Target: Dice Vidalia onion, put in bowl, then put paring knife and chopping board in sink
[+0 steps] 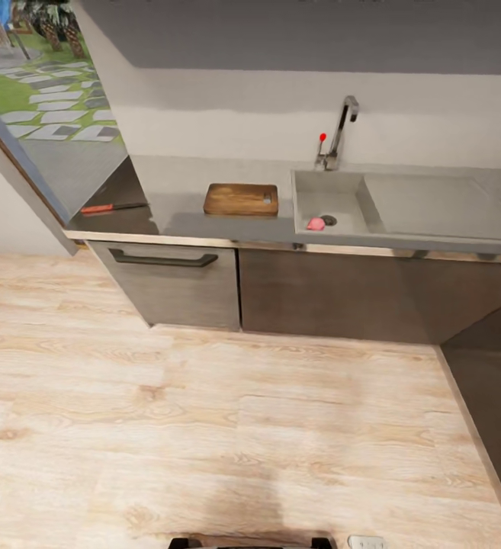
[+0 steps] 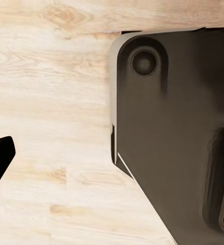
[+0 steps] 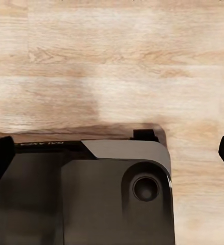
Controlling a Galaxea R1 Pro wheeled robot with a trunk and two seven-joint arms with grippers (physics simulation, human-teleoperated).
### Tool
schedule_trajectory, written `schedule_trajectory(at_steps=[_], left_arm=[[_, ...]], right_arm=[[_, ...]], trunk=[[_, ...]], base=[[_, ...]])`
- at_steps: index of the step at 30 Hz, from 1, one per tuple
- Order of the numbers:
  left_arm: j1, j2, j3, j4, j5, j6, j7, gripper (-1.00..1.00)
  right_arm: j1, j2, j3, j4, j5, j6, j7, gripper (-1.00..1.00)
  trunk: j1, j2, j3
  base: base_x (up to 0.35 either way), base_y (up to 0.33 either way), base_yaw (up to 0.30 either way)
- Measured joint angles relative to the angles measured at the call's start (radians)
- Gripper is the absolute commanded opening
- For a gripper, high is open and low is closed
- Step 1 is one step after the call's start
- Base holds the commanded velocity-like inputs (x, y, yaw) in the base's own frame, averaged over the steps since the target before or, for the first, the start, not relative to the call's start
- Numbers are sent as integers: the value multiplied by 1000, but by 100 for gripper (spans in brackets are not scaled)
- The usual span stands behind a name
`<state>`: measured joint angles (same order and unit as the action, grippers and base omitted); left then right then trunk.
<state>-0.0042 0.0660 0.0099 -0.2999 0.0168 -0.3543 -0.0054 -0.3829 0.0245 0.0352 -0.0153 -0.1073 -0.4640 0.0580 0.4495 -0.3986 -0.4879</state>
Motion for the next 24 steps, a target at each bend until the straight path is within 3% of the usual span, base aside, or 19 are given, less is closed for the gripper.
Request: schedule_trajectory(at_steps=[24], left_arm=[[1,0,0,-1,0,0,0,100]], right_arm=[[0,0,0,0,0,0,0,100]], trunk=[[0,0,36]], base=[[0,0,-77]])
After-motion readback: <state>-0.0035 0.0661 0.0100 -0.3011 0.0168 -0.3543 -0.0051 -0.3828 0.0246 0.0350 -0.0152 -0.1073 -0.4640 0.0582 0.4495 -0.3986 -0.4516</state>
